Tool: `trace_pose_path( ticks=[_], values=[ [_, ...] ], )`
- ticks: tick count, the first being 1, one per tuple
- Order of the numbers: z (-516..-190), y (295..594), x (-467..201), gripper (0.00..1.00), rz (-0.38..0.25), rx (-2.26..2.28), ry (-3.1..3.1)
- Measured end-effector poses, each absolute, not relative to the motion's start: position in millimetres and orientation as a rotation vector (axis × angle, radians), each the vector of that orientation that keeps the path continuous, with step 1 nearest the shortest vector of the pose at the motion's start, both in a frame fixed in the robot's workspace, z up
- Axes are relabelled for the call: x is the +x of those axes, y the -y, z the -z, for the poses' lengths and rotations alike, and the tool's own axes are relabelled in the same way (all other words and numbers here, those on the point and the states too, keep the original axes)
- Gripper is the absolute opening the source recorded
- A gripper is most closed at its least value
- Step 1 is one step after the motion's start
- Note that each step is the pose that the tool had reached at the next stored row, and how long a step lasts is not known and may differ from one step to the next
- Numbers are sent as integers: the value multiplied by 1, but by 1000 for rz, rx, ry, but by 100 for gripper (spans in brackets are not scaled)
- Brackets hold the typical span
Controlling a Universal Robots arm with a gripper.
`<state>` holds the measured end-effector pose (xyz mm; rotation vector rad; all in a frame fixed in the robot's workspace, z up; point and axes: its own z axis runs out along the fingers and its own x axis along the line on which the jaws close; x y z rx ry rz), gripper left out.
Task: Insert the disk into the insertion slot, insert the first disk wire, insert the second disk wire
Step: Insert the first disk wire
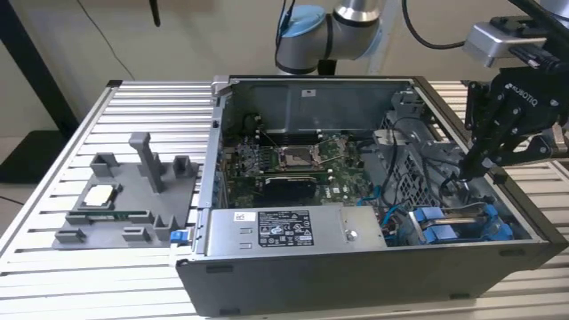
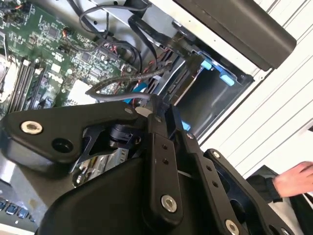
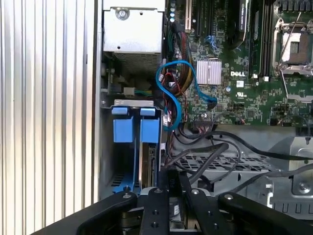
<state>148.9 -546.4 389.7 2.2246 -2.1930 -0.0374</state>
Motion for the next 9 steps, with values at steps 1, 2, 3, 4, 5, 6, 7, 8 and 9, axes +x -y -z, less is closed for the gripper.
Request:
trace_pose_path(
  ticks=[1,2,3,4,5,6,7,8,9],
  values=[
    [-389,547,149,19,40,2222,2193],
    [-388,547,150,19,43,2220,2193],
    [-387,548,151,19,46,2217,2192],
    [-387,549,152,19,50,2215,2190],
    [-386,549,153,19,54,2213,2189],
    [-385,550,154,19,58,2211,2187],
    [-384,550,155,19,61,2209,2187],
    [-383,551,155,19,63,2207,2187],
    [-382,551,156,19,66,2204,2187]
  ],
)
